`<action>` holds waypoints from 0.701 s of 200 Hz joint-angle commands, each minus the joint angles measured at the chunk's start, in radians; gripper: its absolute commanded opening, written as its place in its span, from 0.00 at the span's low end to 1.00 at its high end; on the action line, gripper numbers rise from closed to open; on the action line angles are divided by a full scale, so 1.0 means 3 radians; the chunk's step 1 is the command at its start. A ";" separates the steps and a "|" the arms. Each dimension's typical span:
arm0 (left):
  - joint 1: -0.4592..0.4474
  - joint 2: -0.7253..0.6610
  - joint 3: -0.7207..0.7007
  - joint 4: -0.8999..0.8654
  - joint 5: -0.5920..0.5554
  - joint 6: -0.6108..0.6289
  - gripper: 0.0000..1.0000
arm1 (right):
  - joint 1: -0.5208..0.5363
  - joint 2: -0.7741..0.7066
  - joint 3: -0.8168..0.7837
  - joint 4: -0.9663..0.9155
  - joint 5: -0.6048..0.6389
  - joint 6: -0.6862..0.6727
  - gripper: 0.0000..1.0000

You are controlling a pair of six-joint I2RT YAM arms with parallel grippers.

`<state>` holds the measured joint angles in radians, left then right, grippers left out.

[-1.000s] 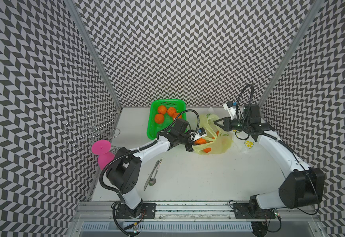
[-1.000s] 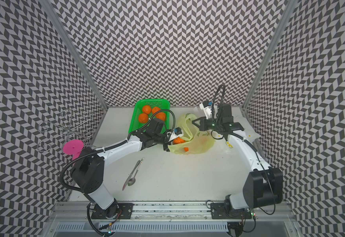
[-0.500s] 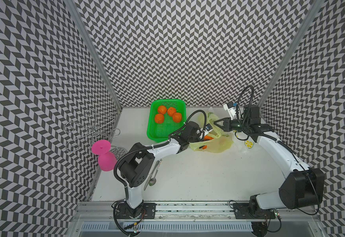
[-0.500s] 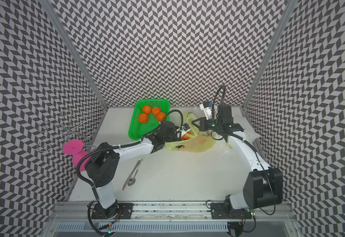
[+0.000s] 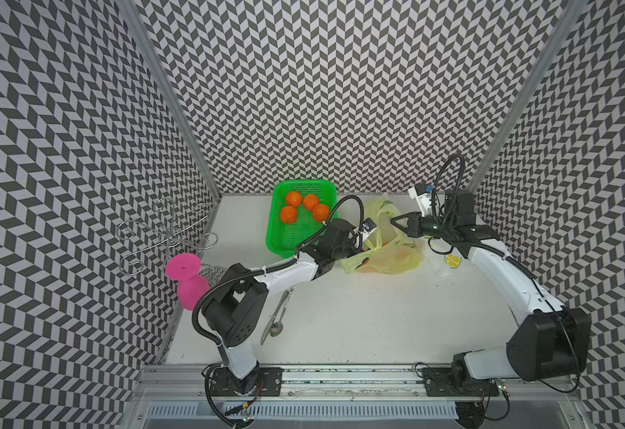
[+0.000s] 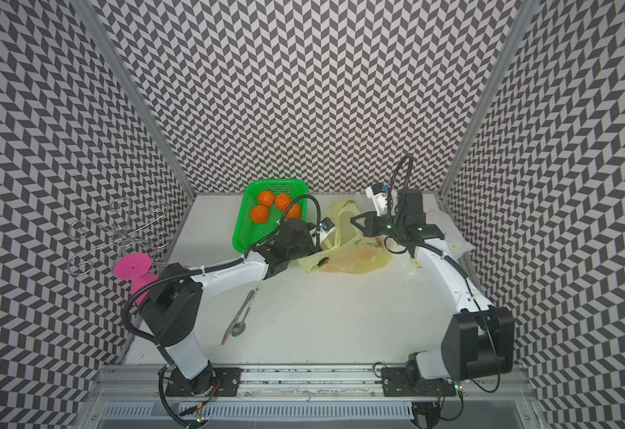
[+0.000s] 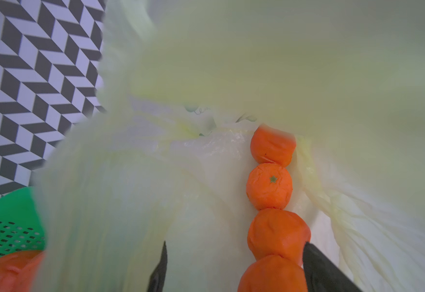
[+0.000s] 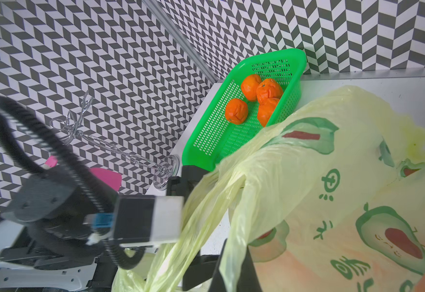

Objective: Place the oranges into plastic bags & tie knots
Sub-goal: Place the orange in the plastic bag.

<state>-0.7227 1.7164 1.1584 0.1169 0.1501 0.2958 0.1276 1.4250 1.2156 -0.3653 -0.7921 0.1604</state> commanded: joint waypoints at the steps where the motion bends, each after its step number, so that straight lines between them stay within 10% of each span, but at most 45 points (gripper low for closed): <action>1: 0.0099 -0.0346 -0.0142 -0.0159 0.0378 0.0164 0.84 | -0.0016 -0.0094 0.0027 0.0108 0.0044 -0.0070 0.00; 47: 0.0290 -0.0917 -0.0486 -0.0520 0.0828 0.0663 0.80 | -0.0012 -0.0041 0.0087 0.0107 -0.0091 -0.0083 0.00; 140: 0.0050 -0.0834 -0.0297 -0.0441 0.0563 0.1250 0.84 | -0.0005 0.0002 0.0102 0.0093 -0.0157 -0.0095 0.00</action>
<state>-0.6788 1.4487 1.0183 -0.0048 0.3126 0.5861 0.1276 1.4269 1.2224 -0.3676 -0.8219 0.1486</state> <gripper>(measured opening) 0.838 0.048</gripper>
